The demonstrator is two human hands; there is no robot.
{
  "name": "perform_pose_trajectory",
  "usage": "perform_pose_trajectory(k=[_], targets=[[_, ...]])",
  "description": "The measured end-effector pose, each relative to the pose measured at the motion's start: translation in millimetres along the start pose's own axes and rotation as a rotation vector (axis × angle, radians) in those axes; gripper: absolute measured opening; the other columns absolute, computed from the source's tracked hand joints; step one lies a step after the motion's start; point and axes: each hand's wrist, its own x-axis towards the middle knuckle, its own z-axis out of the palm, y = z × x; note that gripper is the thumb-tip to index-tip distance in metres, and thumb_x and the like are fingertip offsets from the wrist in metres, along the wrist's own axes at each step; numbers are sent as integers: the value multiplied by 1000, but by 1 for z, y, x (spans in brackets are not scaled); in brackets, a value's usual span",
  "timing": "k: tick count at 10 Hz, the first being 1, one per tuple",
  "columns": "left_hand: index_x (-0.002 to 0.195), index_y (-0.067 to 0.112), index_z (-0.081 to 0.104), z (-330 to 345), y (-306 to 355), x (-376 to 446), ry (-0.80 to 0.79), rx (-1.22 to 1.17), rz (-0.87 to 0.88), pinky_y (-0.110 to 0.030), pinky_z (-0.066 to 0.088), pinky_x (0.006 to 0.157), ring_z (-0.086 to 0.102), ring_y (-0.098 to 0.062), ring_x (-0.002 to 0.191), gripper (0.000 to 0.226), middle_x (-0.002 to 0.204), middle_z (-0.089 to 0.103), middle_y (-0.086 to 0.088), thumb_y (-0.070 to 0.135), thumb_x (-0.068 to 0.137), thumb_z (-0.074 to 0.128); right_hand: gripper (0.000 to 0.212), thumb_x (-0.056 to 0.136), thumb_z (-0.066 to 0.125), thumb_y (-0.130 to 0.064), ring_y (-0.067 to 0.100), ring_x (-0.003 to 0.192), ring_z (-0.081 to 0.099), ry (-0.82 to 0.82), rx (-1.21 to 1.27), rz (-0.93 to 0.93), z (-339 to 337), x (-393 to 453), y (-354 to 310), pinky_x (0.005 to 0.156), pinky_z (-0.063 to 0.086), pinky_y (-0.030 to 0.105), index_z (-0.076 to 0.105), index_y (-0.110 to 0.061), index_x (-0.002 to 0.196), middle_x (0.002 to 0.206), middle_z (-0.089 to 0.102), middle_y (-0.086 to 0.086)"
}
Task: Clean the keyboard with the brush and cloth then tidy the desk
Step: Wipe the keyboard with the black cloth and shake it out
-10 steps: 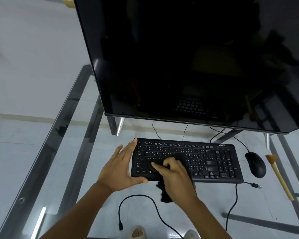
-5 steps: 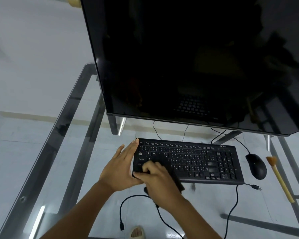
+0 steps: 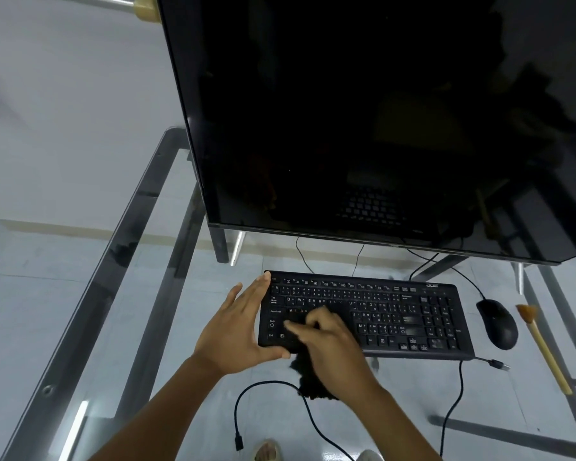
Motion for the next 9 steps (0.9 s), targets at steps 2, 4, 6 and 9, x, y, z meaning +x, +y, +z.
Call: perform_pose_trajectory(k=[2, 4, 6, 9], targets=[[153, 22, 0, 4, -3, -3, -3, 4, 8, -34, 5, 120, 3, 3, 144, 118, 159, 9, 12, 75, 67, 62, 34, 88, 61, -12, 12, 89, 52, -48, 32, -17, 19, 13, -35, 75, 47, 27, 61, -20, 121, 100, 54, -2], [151, 31, -6, 0, 1, 1, 10, -9, -25, -20, -5, 116, -22, 20, 130, 126, 155, 3, 21, 79, 59, 65, 33, 93, 53, -6, 13, 87, 56, 248, 5, 402, -2, 56, -2, 80, 49, 21, 62, -13, 124, 104, 54, 5], [149, 37, -8, 0, 5, 0, -14, -26, -52, -25, 3, 117, -16, 13, 136, 124, 155, 3, 22, 80, 58, 64, 23, 94, 50, -20, 19, 88, 53, 31, -27, 187, 6, 69, -10, 75, 47, 29, 63, -18, 113, 101, 54, 1], [151, 31, -3, 2, 3, 1, -12, -14, -68, -30, 5, 120, 3, 2, 144, 127, 158, 10, 17, 83, 57, 64, 22, 93, 55, -22, 22, 80, 60, 76, 22, 309, 2, 69, -14, 76, 54, 34, 64, -23, 112, 99, 59, 7]])
